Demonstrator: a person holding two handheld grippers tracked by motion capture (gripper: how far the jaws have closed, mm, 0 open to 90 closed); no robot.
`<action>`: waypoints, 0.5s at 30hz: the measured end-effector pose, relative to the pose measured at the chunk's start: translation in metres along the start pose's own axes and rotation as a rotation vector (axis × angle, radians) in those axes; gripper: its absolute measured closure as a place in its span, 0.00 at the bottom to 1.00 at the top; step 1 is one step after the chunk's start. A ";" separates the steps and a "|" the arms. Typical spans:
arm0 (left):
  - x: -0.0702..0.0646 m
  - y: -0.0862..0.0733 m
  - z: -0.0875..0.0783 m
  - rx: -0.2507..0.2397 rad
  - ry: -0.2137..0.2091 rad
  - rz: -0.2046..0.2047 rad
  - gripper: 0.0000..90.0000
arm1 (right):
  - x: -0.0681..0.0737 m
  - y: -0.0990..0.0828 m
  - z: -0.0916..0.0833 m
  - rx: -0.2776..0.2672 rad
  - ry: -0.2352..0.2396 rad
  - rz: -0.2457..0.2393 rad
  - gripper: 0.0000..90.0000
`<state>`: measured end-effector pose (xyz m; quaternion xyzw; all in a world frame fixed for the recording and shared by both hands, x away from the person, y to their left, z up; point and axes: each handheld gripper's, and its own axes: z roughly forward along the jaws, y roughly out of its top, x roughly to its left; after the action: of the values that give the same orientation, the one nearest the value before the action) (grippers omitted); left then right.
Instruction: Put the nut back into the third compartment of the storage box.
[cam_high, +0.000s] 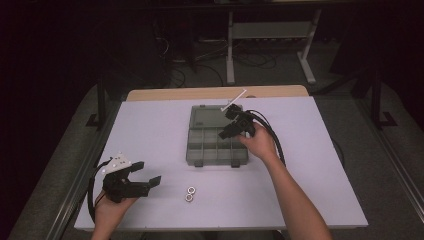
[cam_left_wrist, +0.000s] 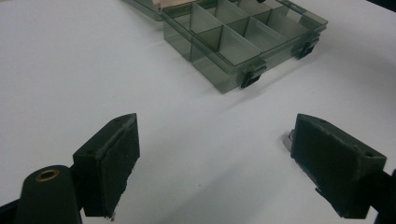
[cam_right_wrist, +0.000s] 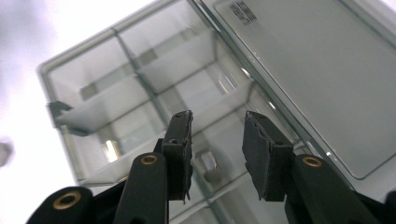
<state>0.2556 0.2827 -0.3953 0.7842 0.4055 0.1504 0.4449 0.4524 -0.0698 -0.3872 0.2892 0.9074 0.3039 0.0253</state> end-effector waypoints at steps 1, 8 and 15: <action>0.000 0.000 0.000 0.001 0.001 0.001 0.17 | 0.002 0.000 -0.003 -0.006 0.003 -0.013 0.68; -0.001 0.000 0.001 -0.001 0.002 0.000 0.17 | 0.035 0.002 -0.018 -0.060 0.036 -0.125 0.68; -0.002 0.000 0.001 -0.001 0.002 0.005 0.17 | 0.073 -0.003 -0.020 -0.054 0.079 -0.214 0.69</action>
<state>0.2552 0.2810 -0.3950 0.7849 0.4040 0.1523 0.4445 0.3863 -0.0431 -0.3632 0.1779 0.9249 0.3349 0.0293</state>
